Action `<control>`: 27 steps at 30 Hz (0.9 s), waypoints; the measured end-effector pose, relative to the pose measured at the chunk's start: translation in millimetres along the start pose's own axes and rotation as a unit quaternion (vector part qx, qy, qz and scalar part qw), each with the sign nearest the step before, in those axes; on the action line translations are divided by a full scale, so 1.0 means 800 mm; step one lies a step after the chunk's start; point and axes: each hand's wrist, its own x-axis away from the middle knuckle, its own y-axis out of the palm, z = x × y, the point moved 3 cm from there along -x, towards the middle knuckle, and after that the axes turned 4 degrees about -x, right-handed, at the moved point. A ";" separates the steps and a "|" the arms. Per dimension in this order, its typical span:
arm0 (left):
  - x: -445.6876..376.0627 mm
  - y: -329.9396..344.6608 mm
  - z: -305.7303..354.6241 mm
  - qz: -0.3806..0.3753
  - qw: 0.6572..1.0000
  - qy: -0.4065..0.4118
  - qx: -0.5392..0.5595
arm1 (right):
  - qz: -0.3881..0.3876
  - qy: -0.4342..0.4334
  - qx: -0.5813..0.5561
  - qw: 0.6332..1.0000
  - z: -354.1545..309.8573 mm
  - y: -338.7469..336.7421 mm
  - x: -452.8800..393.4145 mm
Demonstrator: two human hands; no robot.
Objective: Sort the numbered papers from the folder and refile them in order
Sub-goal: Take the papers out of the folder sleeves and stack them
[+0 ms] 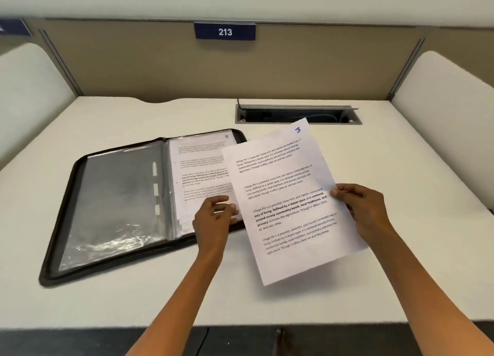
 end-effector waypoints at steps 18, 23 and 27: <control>-0.090 0.028 -0.050 0.038 0.921 0.091 -0.378 | 0.111 -0.034 0.177 0.977 0.024 0.016 -0.192; -0.089 -0.001 -0.038 0.118 0.974 0.037 -0.189 | 0.102 -0.065 0.261 0.958 0.031 0.019 -0.196; -0.086 -0.019 -0.043 0.126 0.988 -0.008 -0.092 | 0.115 -0.185 0.496 0.841 0.037 0.040 -0.181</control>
